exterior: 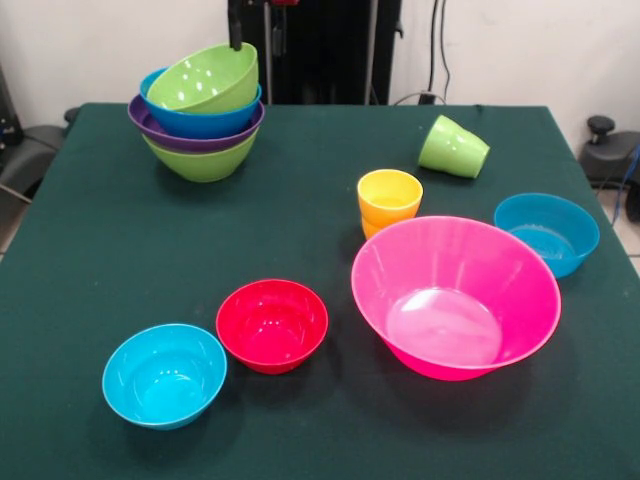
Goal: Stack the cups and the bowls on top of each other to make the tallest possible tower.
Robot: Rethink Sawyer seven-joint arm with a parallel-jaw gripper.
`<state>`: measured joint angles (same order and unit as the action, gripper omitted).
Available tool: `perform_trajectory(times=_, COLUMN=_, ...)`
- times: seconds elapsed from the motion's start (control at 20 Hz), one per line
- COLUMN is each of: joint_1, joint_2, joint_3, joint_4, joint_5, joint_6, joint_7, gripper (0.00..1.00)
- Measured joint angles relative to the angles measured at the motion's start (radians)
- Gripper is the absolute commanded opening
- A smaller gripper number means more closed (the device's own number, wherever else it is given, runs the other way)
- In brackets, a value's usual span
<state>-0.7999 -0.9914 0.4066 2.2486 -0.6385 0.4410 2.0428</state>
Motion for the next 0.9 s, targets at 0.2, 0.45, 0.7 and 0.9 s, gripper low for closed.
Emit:
perform_trajectory(times=0.2, joint_1=0.001, joint_2=0.012, joint_3=-0.014, joint_4=0.000, joint_5=0.000, joint_6=-0.009, joint_7=0.000, gripper=1.00)
perform_trajectory(times=0.45, joint_1=0.015, joint_2=0.034, joint_3=-0.035, joint_4=0.000, joint_5=0.000, joint_6=-0.014, joint_7=0.000, gripper=1.00)
perform_trajectory(times=0.7, joint_1=0.044, joint_2=0.067, joint_3=-0.060, joint_4=-0.001, joint_5=0.000, joint_6=-0.046, joint_7=0.000, gripper=1.00)
perform_trajectory(times=0.9, joint_1=0.073, joint_2=0.098, joint_3=-0.089, joint_4=-0.006, joint_5=-0.006, joint_6=-0.081, joint_7=0.000, gripper=1.00)
